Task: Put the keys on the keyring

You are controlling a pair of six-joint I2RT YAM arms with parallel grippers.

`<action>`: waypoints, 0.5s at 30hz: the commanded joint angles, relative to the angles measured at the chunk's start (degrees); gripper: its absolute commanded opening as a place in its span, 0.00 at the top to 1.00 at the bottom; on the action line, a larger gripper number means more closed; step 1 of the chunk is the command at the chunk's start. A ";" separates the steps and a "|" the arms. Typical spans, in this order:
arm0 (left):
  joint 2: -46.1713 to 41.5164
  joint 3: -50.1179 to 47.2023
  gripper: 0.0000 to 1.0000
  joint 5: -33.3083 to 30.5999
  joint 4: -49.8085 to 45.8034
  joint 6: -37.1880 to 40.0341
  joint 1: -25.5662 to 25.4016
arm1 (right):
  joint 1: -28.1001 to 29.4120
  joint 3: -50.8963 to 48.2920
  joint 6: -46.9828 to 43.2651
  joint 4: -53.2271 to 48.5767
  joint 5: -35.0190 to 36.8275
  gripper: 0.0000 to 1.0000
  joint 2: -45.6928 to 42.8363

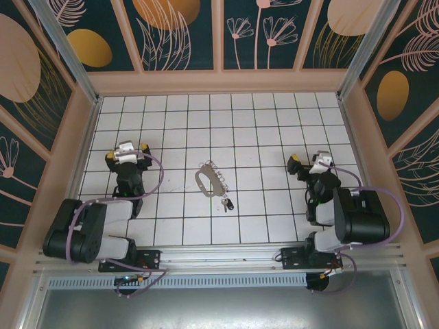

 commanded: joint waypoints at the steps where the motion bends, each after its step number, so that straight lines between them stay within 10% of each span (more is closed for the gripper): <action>1: 3.88 -1.35 0.01 4.81 10.32 1.53 1.85 | -0.74 0.85 0.80 12.25 0.54 0.01 5.71; 15: 7.34 -0.77 0.01 13.56 10.63 -3.87 8.42 | 3.53 5.81 -2.19 1.22 8.01 0.01 4.64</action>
